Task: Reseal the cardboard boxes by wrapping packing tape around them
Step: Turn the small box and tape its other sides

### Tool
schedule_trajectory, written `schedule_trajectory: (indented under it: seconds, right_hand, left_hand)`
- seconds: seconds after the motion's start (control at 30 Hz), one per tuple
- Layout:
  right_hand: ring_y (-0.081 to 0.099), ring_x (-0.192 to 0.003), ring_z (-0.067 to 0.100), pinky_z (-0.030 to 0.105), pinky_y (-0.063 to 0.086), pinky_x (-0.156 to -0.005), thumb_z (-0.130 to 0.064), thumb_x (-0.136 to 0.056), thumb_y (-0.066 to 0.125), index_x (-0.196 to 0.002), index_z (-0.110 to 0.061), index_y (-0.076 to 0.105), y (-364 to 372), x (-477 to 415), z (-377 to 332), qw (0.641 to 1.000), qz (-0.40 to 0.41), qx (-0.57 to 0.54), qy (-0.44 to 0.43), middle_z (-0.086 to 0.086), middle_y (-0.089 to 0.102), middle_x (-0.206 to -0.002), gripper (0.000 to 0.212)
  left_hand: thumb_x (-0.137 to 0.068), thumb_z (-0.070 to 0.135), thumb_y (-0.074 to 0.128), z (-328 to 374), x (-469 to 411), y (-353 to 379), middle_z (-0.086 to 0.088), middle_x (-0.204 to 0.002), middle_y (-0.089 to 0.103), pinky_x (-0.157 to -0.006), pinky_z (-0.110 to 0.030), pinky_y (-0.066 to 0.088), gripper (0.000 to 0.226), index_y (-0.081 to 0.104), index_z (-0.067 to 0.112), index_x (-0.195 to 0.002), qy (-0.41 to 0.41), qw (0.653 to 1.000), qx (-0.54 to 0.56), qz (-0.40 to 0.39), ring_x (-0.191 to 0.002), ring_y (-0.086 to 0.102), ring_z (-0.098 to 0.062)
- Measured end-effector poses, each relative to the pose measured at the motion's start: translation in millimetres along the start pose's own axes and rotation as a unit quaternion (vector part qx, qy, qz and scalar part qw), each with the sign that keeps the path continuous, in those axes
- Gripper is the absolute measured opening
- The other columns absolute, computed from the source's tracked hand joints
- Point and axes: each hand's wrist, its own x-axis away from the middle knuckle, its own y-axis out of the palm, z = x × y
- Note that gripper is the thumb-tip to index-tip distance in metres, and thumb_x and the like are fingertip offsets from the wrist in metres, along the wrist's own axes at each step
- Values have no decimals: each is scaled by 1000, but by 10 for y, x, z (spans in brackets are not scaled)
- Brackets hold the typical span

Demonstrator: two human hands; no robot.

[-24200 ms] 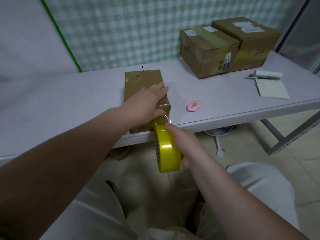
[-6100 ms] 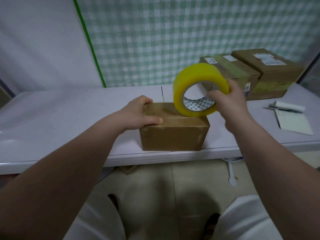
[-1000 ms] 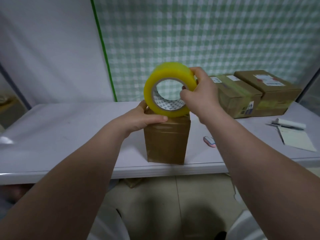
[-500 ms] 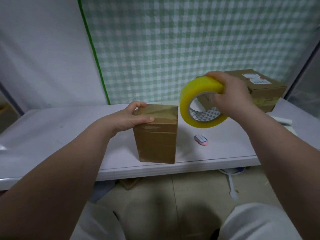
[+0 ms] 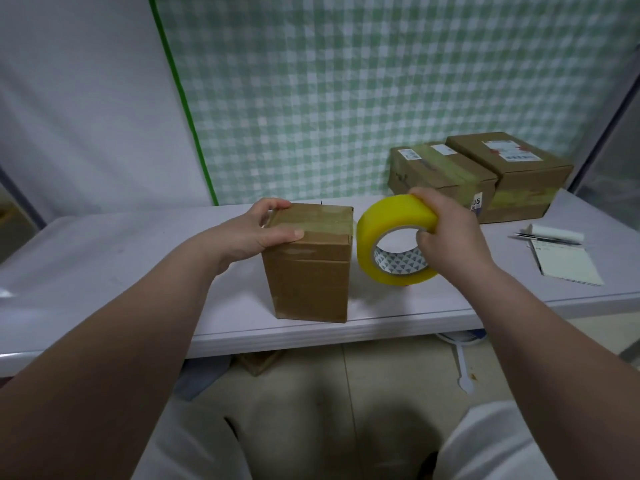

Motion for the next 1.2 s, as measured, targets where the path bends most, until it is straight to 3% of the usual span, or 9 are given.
schedule_trajectory:
  seconds: [0.07,0.13,0.23,0.33,0.5,0.6,0.8,1.0,1.2]
  right_hand:
    - [53,-111,33,45,48,-86,3,-81,49,-135,-33,49,39,40,0,1000,6,-10,0,7,55,-128,64]
    - [52,-110,34,46,48,-86,3,-81,49,-134,-31,50,75,70,3,1000,10,-15,2,10,55,-126,64]
    - [52,-109,34,45,49,-85,3,-82,49,-135,-31,48,106,95,-5,1000,14,-20,9,11,55,-124,64]
    - [52,-108,33,42,48,-83,3,-82,48,-136,-31,48,119,104,-21,1000,17,-16,16,10,55,-124,64]
    - [52,-108,33,41,48,-82,4,-80,47,-134,-32,49,124,91,-41,1000,20,-7,13,9,56,-122,64]
    - [52,-110,33,40,48,-83,5,-79,47,-134,-32,49,119,91,-40,1000,24,-4,16,9,56,-123,65]
    - [52,-111,32,39,47,-83,5,-80,49,-133,-31,50,114,83,-38,1000,26,2,11,9,56,-123,64]
    - [52,-110,31,36,43,-78,4,-80,49,-132,-32,49,99,95,-58,1000,20,6,7,7,55,-122,63]
    - [52,-110,29,33,38,-72,-1,-82,52,-135,-32,46,65,32,-362,997,33,52,-49,5,53,-122,62]
  left_hand:
    - [-76,55,69,-7,57,26,3,-150,31,-100,-29,31,68,37,47,-135,17,999,-28,41,-129,38,-19]
    - [-82,58,57,-6,124,78,8,-158,15,-113,-40,22,74,27,38,-146,41,986,-119,109,-145,15,-21]
    - [-96,56,25,12,202,215,6,-160,4,-115,-56,10,66,17,22,-151,55,918,-354,169,-147,-6,-24]
    - [-96,55,8,68,215,339,2,-160,10,-113,-58,7,68,18,16,-150,23,871,-452,193,-147,-5,-24]
    - [-80,76,3,267,173,602,-3,-158,17,-114,-56,2,96,24,12,-148,49,862,-474,173,-147,1,-20]
    - [-77,80,8,357,147,775,-2,-158,18,-115,-55,3,99,21,14,-150,90,857,-483,157,-146,9,-19]
    - [-98,50,29,451,93,868,2,-160,6,-112,-65,7,61,9,29,-151,118,860,-486,100,-146,5,-27]
    - [-96,37,40,587,36,775,5,-160,0,-108,-70,9,64,7,35,-150,80,883,-461,43,-146,1,-31]
    - [-66,68,54,561,-121,521,-9,-159,4,-111,-63,12,97,2,50,-146,29,906,-422,19,-144,7,-39]
